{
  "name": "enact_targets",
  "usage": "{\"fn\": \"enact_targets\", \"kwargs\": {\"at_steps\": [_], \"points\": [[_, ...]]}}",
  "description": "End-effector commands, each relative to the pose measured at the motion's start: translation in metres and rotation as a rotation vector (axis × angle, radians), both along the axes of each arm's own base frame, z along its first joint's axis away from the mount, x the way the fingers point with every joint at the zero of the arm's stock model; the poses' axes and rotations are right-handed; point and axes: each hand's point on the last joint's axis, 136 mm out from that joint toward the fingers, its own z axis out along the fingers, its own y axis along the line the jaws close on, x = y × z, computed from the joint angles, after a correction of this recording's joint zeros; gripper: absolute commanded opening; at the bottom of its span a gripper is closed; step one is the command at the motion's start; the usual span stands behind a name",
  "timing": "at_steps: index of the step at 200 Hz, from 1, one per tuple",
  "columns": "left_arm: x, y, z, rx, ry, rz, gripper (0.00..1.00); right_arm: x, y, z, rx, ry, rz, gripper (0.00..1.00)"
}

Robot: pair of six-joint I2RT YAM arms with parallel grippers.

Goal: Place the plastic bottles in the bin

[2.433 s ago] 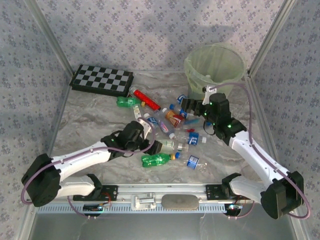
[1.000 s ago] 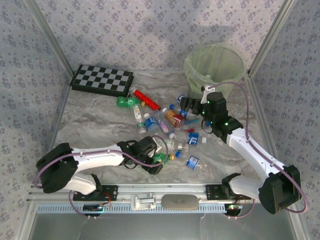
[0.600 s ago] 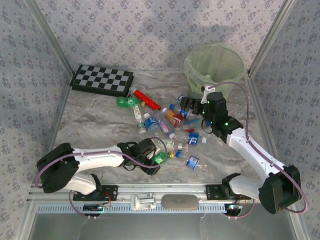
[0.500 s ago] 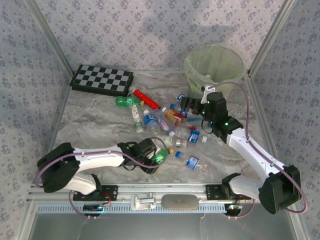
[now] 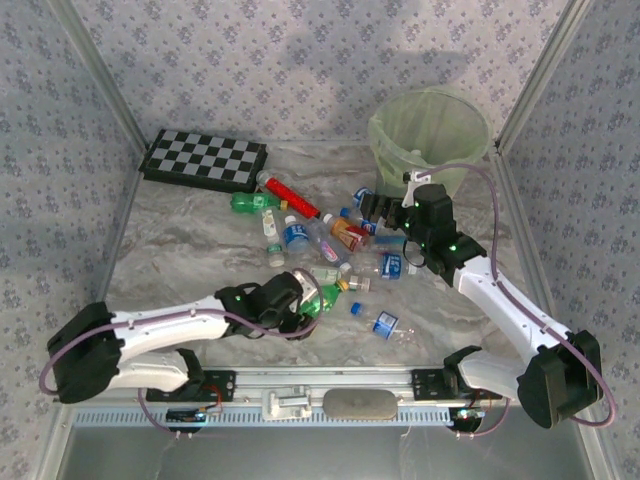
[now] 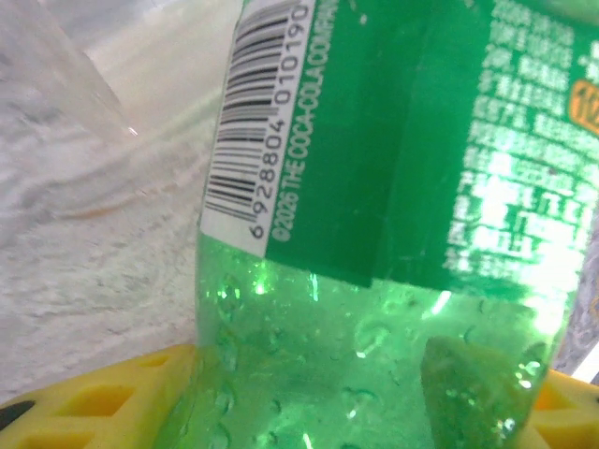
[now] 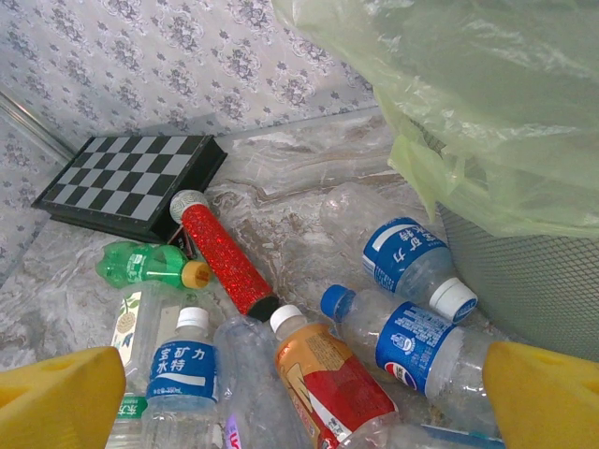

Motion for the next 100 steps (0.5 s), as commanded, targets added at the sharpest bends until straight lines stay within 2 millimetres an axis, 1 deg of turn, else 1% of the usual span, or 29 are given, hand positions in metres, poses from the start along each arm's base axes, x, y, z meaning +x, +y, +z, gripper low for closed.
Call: {"fn": "enact_targets", "kwargs": {"at_steps": [1,33,56,78,100], "points": [[0.021,-0.003,0.029,-0.064,-0.114,0.080,0.50,0.001,0.008,0.015,0.055,-0.029,0.022,1.00],[0.064,0.000,0.051,-0.154,-0.177,0.289,0.50,0.000,0.027,0.025,0.140,-0.024,0.101,1.00],[0.092,-0.007,0.074,-0.275,-0.253,0.393,0.50,0.001,0.045,0.027,0.214,0.000,0.170,1.00],[0.114,-0.013,0.096,-0.378,-0.319,0.450,0.51,0.001,0.062,0.027,0.275,0.026,0.234,1.00],[0.134,-0.016,0.113,-0.419,-0.370,0.451,0.51,0.000,0.078,0.027,0.323,0.047,0.287,1.00]]}}
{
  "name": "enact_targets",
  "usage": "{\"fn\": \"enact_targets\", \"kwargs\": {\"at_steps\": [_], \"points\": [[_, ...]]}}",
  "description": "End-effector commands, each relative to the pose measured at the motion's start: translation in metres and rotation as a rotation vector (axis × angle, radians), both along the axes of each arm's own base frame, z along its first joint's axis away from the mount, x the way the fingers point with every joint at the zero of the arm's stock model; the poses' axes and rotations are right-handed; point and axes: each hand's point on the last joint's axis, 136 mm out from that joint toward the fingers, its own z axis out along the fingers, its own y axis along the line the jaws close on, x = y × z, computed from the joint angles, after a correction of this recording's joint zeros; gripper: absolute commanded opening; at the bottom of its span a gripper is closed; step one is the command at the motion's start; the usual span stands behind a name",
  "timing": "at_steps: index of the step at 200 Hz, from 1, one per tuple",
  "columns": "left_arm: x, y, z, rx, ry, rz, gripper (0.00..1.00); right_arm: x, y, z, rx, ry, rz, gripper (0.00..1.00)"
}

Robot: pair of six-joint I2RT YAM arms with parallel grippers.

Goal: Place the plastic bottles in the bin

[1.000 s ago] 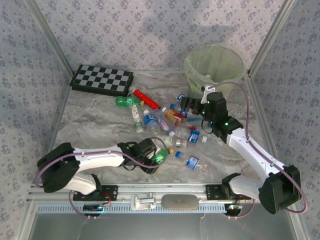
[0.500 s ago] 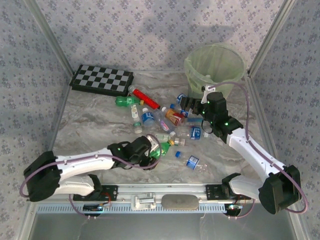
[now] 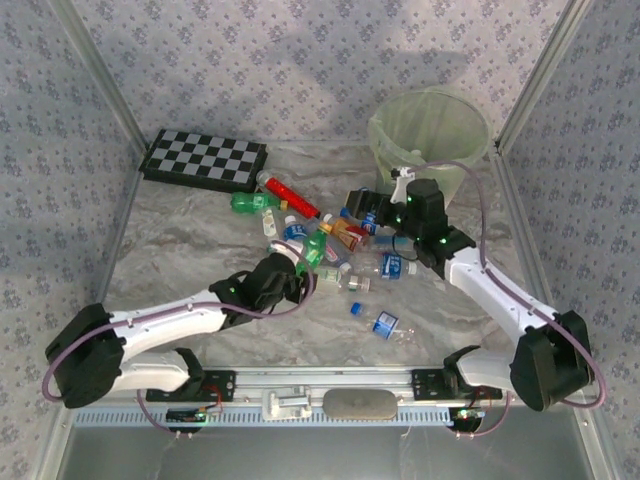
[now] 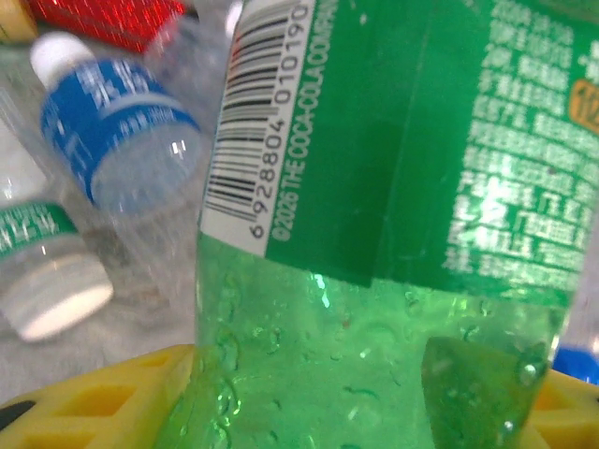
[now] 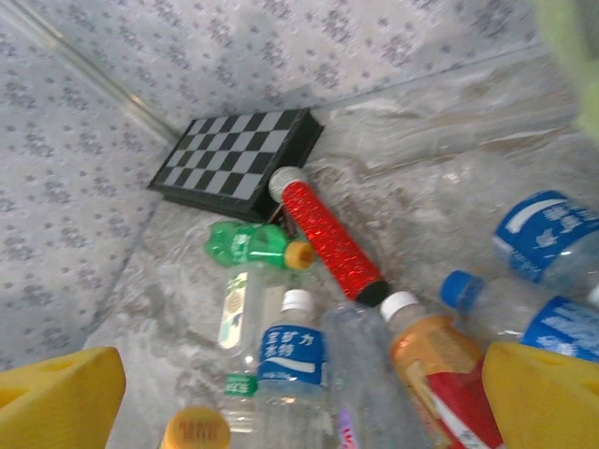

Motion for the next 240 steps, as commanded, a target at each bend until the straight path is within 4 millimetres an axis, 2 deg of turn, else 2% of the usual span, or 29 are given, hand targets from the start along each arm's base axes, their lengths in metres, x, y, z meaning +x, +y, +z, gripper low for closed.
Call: {"fn": "enact_targets", "kwargs": {"at_steps": [1,40,98,131,189,240], "points": [[0.037,-0.016,0.059,-0.159,-0.150,0.055,0.51,-0.003,0.027,0.027,0.121,-0.019,0.099,1.00],[0.064,-0.022,0.078,-0.237,-0.166,0.018,0.51,-0.008,0.048,0.022,0.145,-0.004,0.163,1.00],[0.065,-0.041,0.084,-0.315,-0.155,-0.033,0.51,-0.015,0.074,0.024,0.165,-0.009,0.277,0.97],[0.062,-0.046,0.090,-0.333,-0.160,-0.068,0.51,-0.016,0.087,0.018,0.171,0.009,0.320,0.94],[0.046,-0.063,0.100,-0.358,-0.169,-0.196,0.51,-0.014,0.094,0.008,0.176,0.038,0.344,0.82],[0.040,-0.067,0.099,-0.367,-0.157,-0.221,0.53,-0.014,0.097,0.007,0.179,0.044,0.360,0.59]]}}
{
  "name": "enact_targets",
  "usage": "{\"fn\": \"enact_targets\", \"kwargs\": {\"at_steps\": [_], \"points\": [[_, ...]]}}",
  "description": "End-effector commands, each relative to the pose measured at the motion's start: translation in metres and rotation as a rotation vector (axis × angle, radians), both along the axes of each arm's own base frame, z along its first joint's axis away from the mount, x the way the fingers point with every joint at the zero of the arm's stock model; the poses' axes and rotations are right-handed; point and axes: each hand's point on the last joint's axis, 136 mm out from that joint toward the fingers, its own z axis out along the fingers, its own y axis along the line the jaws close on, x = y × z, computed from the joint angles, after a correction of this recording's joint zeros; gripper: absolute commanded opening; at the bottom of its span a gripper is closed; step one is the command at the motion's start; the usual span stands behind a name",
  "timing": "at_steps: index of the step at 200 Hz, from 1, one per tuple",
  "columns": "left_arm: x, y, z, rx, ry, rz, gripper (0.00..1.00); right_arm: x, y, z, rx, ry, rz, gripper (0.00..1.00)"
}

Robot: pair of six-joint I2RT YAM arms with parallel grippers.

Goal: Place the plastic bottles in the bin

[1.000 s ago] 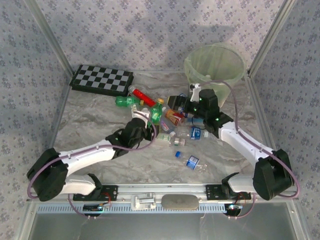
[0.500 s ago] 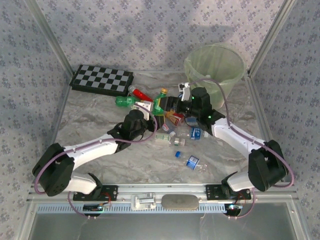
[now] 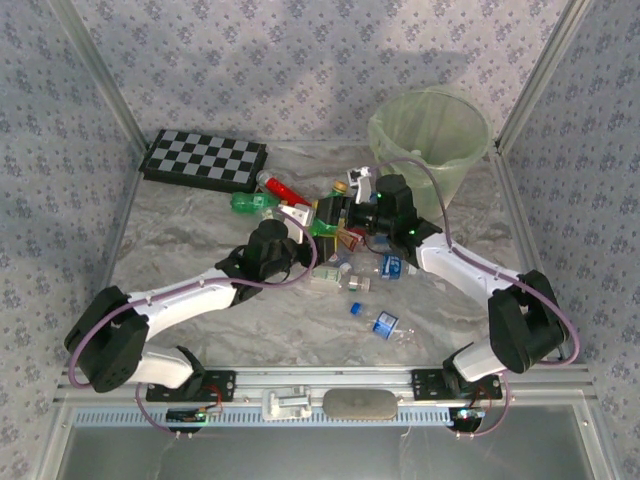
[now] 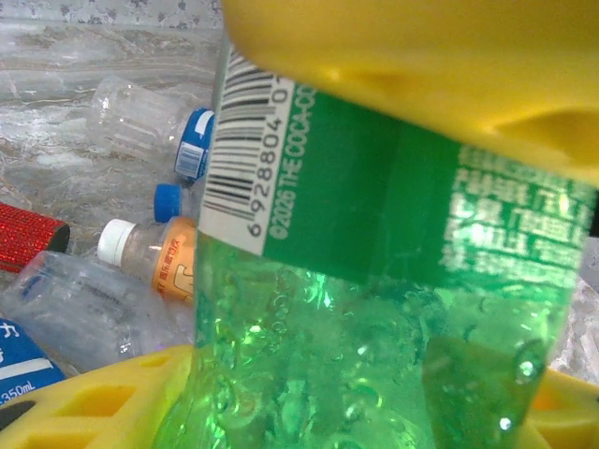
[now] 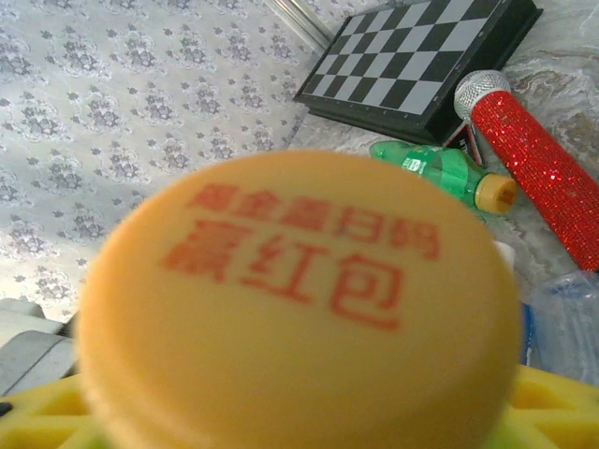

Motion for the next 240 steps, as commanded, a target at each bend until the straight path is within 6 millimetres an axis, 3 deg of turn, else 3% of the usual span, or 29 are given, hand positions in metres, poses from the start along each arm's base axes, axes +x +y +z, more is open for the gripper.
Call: {"fn": "enact_targets", "kwargs": {"at_steps": [1,22,63,108,148,152,176,201,240], "points": [[-0.004,-0.013,0.030,-0.064,-0.067,-0.057,0.53,0.003,0.006,0.013,0.022,-0.027,0.018,0.59],[-0.004,-0.013,0.031,-0.065,-0.069,-0.051,0.57,0.003,0.006,0.013,0.021,-0.027,0.019,0.54],[-0.002,-0.002,0.036,-0.060,-0.088,-0.004,0.78,0.004,0.002,0.012,0.001,-0.031,0.009,0.51],[0.008,0.038,0.035,-0.008,-0.128,0.186,0.91,0.010,-0.025,0.019,-0.144,-0.097,-0.077,0.51],[0.020,0.091,0.019,0.034,-0.095,0.426,1.00,0.011,-0.059,0.054,-0.332,-0.239,-0.158,0.51],[0.021,0.096,0.016,0.034,-0.085,0.443,1.00,0.013,-0.062,0.070,-0.331,-0.274,-0.172,0.52],[0.024,0.116,0.002,0.010,-0.028,0.516,1.00,0.018,-0.086,0.103,-0.391,-0.363,-0.237,0.52],[0.024,0.127,-0.012,-0.008,0.025,0.555,1.00,0.027,-0.113,0.135,-0.442,-0.415,-0.319,0.51],[0.024,0.123,-0.018,-0.009,0.056,0.537,1.00,0.047,-0.152,0.187,-0.444,-0.488,-0.464,0.51]]}}
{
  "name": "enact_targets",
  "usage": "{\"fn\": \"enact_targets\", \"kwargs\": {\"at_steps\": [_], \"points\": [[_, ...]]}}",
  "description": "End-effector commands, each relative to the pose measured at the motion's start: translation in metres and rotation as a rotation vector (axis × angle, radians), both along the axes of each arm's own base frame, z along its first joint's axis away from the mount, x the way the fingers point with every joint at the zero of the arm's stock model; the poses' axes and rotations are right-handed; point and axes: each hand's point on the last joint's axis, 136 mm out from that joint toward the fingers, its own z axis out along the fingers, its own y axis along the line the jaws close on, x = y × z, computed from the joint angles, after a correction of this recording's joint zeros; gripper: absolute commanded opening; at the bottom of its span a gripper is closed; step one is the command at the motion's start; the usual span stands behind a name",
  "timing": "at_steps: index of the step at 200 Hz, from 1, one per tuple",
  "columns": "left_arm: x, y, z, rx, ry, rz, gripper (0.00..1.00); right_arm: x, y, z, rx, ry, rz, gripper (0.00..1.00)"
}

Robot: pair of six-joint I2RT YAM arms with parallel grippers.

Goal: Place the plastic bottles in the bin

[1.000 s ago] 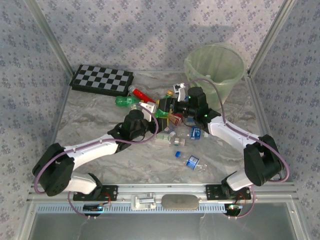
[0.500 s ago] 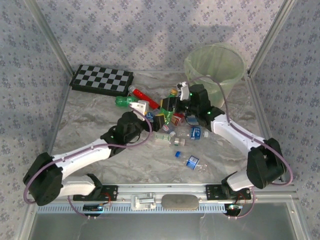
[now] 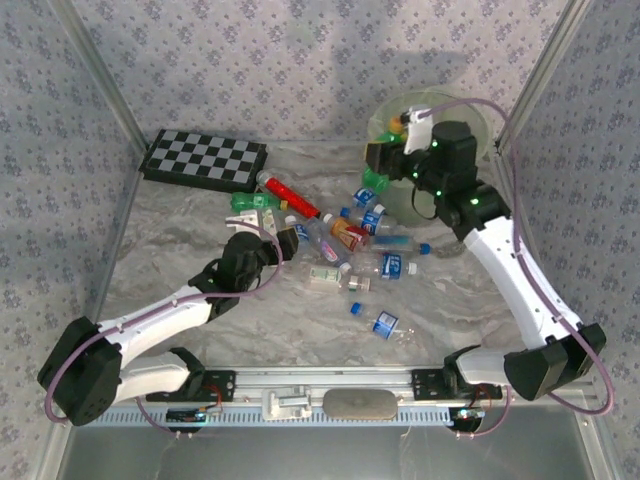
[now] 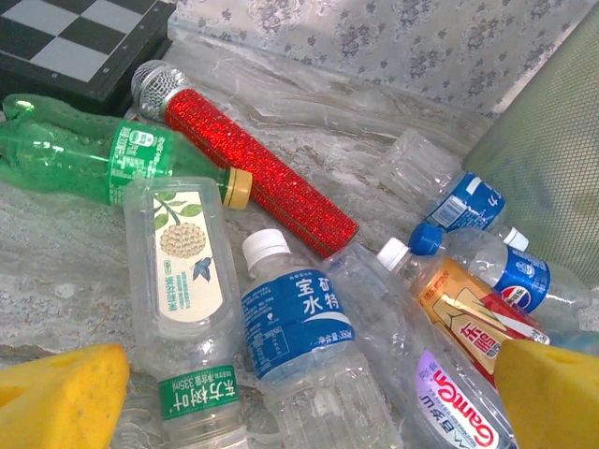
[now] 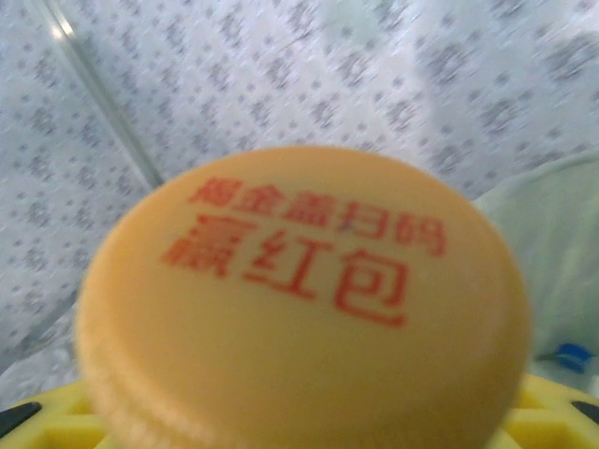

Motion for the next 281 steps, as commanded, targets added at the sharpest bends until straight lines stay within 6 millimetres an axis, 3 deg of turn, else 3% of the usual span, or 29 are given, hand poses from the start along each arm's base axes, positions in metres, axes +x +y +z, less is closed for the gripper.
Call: {"fn": "enact_targets", "kwargs": {"at_steps": [1,39,68,98,131,180,241,281], "points": [[0.001,0.000,0.004,-0.039,0.007,0.011,1.00,0.010,-0.026,0.024,-0.050,-0.055,-0.092,0.51],[0.001,-0.012,0.004,-0.047,0.019,-0.038,1.00,0.039,-0.069,0.043,-0.052,-0.101,-0.233,0.51],[0.001,-0.020,0.001,-0.053,0.040,-0.077,1.00,0.068,-0.097,0.040,-0.051,-0.082,-0.317,0.50],[0.000,-0.025,-0.004,-0.064,0.060,-0.096,1.00,0.094,-0.111,0.031,-0.072,-0.052,-0.358,0.50],[0.000,-0.029,-0.004,-0.067,0.069,-0.112,1.00,0.123,-0.119,-0.003,-0.126,0.052,-0.382,0.50],[-0.001,-0.028,-0.005,-0.061,0.075,-0.110,1.00,0.150,-0.118,-0.062,-0.178,0.235,-0.344,0.51],[-0.002,-0.023,-0.003,-0.058,0.069,-0.094,1.00,0.163,-0.119,-0.126,-0.226,0.395,-0.334,0.52],[-0.004,-0.020,-0.002,-0.055,0.068,-0.088,1.00,0.168,-0.116,-0.153,-0.236,0.468,-0.323,0.56]]}}
